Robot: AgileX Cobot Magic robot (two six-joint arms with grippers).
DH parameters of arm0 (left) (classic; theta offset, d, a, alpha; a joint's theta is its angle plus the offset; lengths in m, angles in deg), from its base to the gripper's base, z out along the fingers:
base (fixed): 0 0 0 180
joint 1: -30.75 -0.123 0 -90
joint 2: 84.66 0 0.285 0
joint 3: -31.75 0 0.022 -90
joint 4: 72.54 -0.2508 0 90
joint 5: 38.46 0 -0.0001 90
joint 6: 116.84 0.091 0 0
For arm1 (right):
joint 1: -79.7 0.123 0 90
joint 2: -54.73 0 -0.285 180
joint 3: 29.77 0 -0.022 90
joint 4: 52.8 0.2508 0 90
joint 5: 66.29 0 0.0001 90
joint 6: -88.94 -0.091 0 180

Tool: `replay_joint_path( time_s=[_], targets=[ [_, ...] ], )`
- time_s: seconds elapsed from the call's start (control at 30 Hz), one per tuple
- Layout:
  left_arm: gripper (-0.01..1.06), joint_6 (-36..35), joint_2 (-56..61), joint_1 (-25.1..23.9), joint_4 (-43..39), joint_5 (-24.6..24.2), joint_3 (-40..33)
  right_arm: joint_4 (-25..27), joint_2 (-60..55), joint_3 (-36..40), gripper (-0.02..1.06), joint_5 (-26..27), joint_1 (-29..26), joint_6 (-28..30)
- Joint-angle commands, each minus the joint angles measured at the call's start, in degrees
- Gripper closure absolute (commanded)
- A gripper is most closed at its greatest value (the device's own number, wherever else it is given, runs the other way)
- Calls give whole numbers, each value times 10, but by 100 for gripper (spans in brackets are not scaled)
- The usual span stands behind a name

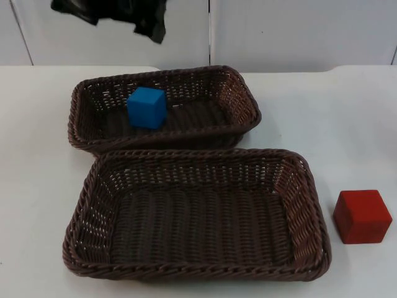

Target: Pick up one cube with the left hand and place it into the upper basket. Pick up one cube with the right hand and place it into the lower basket.

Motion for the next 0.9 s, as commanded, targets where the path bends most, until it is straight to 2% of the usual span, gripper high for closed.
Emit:
replay_joint_path(
  time_s=[0.0,0.3,0.43,0.53,0.87],
  targets=[
    [0,0,45,4,5,-35,2,-2,1,-6,0,-2,-3,7],
    [0,3,140,4,5,-83,-5,-2,1,-6,0,-2,-3,7],
    [0,4,193,4,5,-62,-54,-2,1,-6,0,-3,-3,7],
    [0,4,249,4,7,-42,-117,0,1,-6,0,-5,-3,7],
    [0,-6,413,4,9,-53,-247,22,1,-6,0,-10,-1,7]
  ],
)
